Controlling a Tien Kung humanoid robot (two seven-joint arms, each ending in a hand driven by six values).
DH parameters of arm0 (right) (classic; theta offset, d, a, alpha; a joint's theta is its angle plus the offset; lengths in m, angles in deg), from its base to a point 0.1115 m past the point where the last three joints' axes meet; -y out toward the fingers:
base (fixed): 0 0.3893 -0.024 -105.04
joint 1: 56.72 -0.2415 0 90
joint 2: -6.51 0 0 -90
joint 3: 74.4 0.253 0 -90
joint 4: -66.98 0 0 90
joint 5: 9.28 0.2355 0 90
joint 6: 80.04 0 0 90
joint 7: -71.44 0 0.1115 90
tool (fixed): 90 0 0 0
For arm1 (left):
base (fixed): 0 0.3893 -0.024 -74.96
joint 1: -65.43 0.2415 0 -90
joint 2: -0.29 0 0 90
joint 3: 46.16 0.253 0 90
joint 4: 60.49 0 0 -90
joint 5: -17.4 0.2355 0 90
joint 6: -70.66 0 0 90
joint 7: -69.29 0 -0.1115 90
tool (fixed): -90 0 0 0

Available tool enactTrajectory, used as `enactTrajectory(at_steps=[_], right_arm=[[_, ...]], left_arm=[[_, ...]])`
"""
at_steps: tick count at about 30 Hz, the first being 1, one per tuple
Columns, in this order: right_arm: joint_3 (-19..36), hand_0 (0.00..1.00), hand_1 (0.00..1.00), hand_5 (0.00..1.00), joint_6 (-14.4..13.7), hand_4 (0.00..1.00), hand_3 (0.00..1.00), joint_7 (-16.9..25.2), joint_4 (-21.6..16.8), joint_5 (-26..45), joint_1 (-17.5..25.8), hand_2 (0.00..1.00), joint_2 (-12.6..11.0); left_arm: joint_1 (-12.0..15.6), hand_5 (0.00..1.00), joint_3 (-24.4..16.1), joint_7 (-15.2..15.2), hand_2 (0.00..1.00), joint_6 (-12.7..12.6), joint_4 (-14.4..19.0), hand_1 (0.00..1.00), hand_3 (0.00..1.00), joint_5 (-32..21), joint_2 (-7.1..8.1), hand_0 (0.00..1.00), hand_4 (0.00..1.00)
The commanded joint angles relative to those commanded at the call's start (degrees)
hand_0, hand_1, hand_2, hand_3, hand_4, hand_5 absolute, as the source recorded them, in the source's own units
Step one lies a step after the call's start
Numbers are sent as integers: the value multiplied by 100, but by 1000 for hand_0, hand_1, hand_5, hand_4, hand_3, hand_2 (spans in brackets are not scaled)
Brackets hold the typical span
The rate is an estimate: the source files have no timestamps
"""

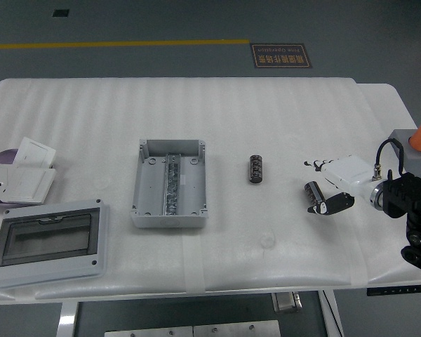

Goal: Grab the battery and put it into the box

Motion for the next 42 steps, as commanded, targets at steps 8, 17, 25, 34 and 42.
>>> enactTrajectory(at_steps=[8,17,25,34,42], right_arm=[[-343,317,452,401,-110,843,998,75,224,-60,-131,929,-17],[-615,321,451,412,-383,826,992,210,456,-88,-299,917,13],[-802,307,429,258,-549,600,903,319,593,-47,-391,845,65],[-906,300,409,222,-650,496,818,387,671,15,-427,779,98],[-944,290,400,208,-740,430,757,420,684,120,-420,698,115]], left_arm=[[-11,361,1,2,517,-4,0,647,553,3,9,622,612],[-29,362,-4,4,517,-9,3,647,553,16,10,622,610],[-36,367,-3,4,518,-9,4,647,555,24,15,622,607],[-46,368,-51,4,519,-12,17,647,555,85,18,621,604],[-47,374,-85,5,519,-16,26,647,555,127,16,622,606]])
